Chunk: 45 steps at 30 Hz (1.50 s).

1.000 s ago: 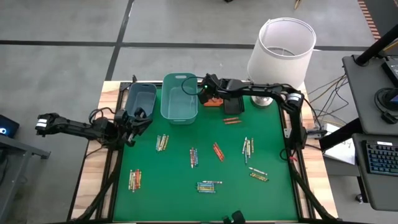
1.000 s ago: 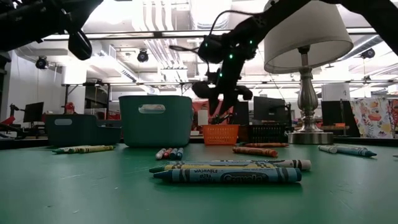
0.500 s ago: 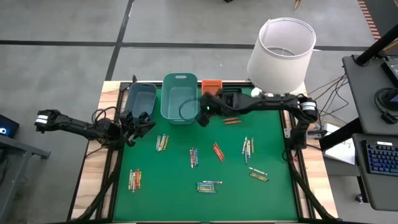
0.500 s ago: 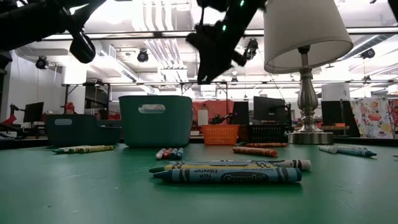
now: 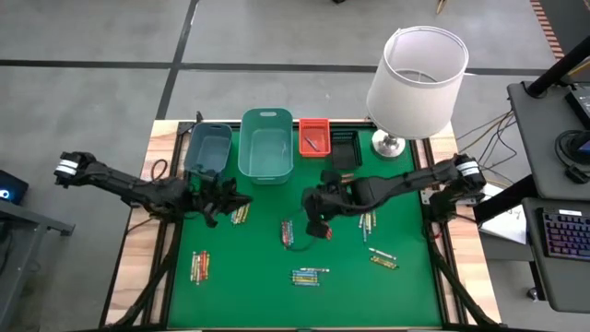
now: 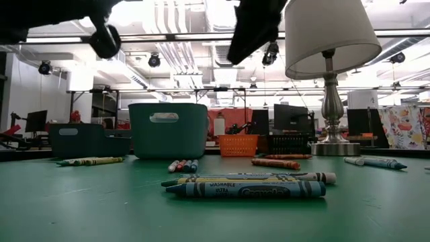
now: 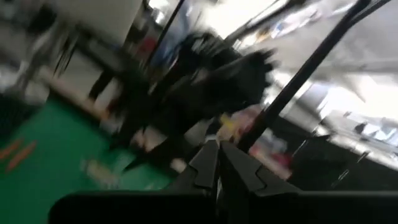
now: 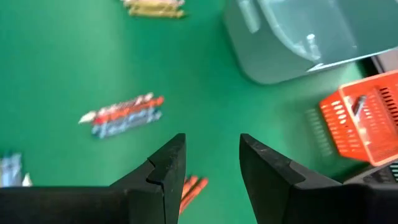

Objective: Sort crayons
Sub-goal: Put the green crayon into the green bin

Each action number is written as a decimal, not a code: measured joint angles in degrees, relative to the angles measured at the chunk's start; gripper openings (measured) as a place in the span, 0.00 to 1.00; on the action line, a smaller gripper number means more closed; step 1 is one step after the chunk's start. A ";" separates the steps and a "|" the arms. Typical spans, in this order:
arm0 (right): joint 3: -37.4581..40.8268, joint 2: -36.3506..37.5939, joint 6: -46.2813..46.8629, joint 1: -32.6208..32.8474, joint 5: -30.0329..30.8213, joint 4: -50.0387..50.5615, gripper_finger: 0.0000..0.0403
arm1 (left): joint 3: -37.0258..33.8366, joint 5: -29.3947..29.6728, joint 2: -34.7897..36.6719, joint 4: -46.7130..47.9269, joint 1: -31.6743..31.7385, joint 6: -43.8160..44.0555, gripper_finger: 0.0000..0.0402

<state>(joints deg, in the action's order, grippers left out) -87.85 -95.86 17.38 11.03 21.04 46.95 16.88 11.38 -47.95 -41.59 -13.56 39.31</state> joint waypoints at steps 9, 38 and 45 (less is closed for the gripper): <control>0.79 0.09 0.70 6.84 0.00 5.36 0.35 | 13.93 -0.02 -2.66 50.87 -4.11 18.84 0.00; 8.69 1.00 3.66 9.98 0.63 5.03 0.35 | 32.15 16.01 -27.92 88.49 -17.56 16.74 0.00; 17.37 8.15 5.10 10.92 4.55 0.31 0.35 | 32.09 25.14 -28.99 87.60 -21.34 18.13 0.00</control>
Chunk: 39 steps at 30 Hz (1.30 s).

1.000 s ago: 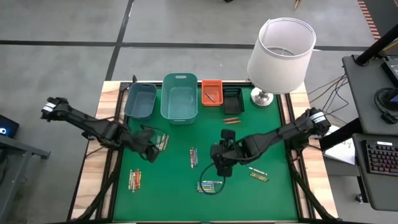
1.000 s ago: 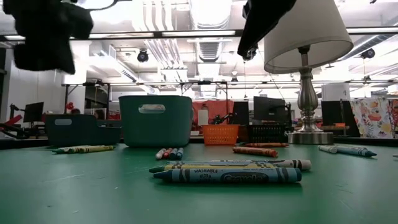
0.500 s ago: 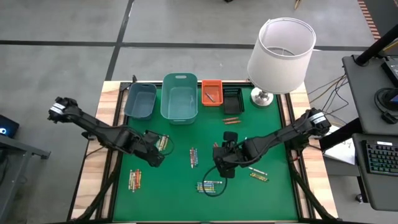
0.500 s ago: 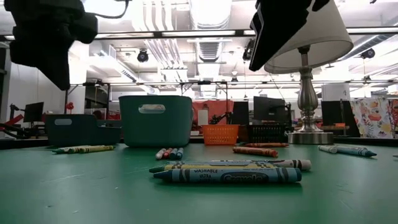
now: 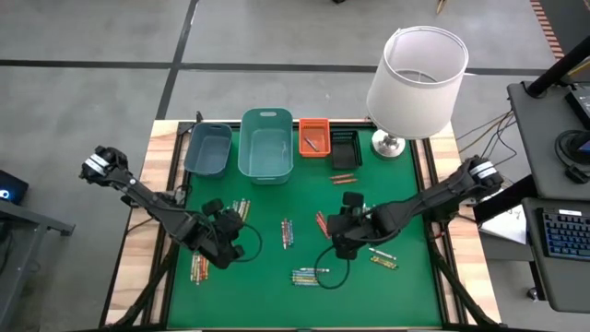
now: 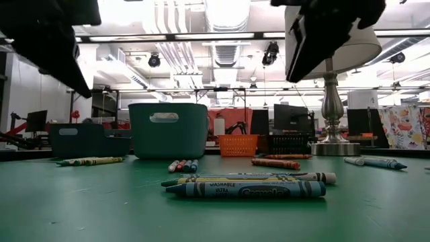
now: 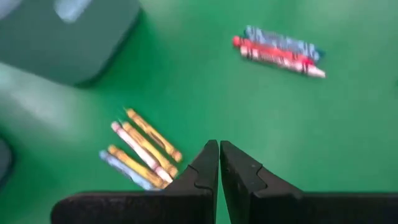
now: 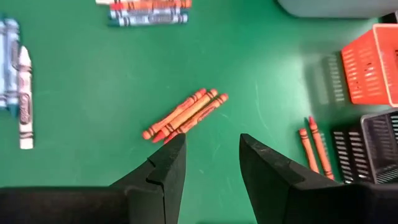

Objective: Sort crayons
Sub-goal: Put the green crayon into the green bin

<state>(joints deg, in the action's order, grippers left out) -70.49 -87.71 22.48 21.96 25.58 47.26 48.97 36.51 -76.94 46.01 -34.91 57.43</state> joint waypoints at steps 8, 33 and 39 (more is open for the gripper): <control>15.21 12.37 -4.59 0.04 3.24 -17.38 0.35 | -2.90 4.95 0.82 -4.70 -0.45 -2.73 0.00; 23.64 17.17 -10.62 -5.02 26.47 -28.39 0.31 | -17.48 9.72 -1.24 -25.02 2.55 3.87 0.16; 23.68 17.15 -11.17 -5.01 26.29 -28.33 0.26 | -17.97 12.34 -5.94 -26.09 2.57 6.30 0.29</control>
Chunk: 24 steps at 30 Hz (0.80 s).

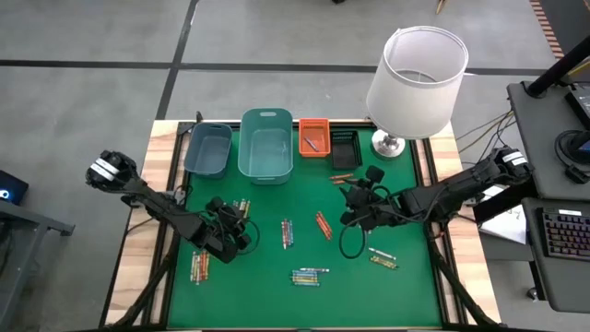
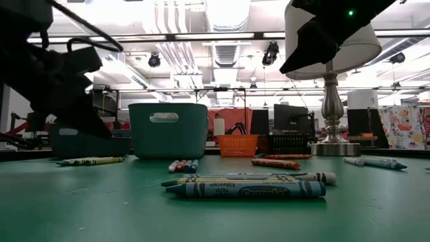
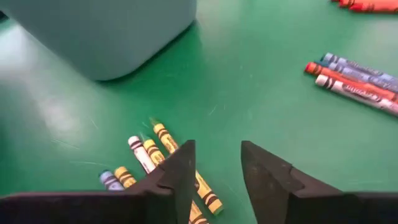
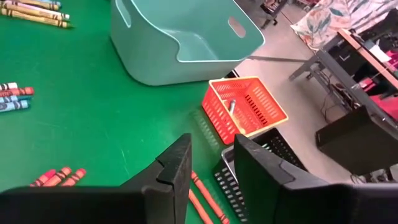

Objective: Sort crayons
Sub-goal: Put the green crayon into the green bin

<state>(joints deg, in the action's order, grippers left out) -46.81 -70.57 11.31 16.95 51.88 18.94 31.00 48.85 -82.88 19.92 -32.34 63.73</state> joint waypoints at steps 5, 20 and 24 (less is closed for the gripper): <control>0.17 0.00 0.00 -0.07 -1.38 0.04 0.23 | 0.11 0.16 -4.03 -1.39 0.06 0.91 0.30; 0.24 -0.02 0.04 -0.07 -1.44 0.02 0.19 | 0.13 0.25 -8.66 -1.34 2.77 3.29 0.29; 0.24 -0.02 0.02 -0.07 -1.44 0.02 0.18 | 0.11 -0.18 -8.93 -1.59 2.74 3.38 0.29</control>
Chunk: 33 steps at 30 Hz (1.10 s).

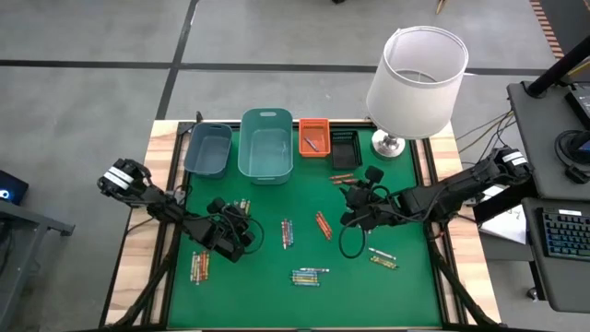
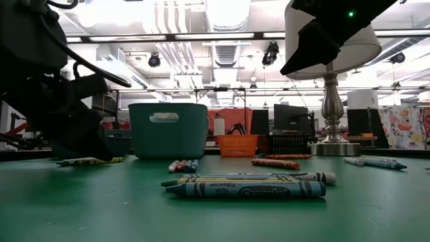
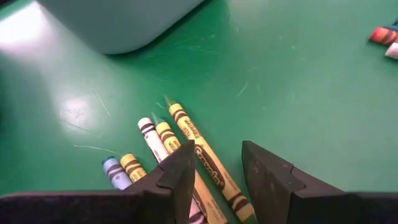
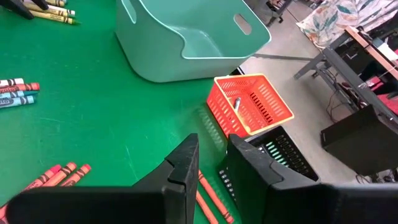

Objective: Sort crayons
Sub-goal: Put the green crayon into the green bin

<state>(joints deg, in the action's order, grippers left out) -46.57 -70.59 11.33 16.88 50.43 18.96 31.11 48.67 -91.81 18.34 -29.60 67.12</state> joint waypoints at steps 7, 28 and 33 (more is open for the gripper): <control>0.09 0.00 0.02 -0.02 0.00 0.01 0.19 | -0.03 -0.11 0.00 -0.38 -0.01 2.87 0.29; 0.74 -0.02 -0.54 0.00 0.00 0.02 0.17 | 0.48 -1.68 -0.39 -6.59 -0.01 -0.31 0.29; 0.74 -0.02 -0.72 0.00 0.00 0.02 0.17 | 0.44 -1.19 -0.66 -6.70 0.08 0.47 0.29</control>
<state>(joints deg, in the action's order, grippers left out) -45.82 -70.61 10.61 16.88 50.43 18.98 31.55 47.48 -92.47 11.63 -29.52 67.58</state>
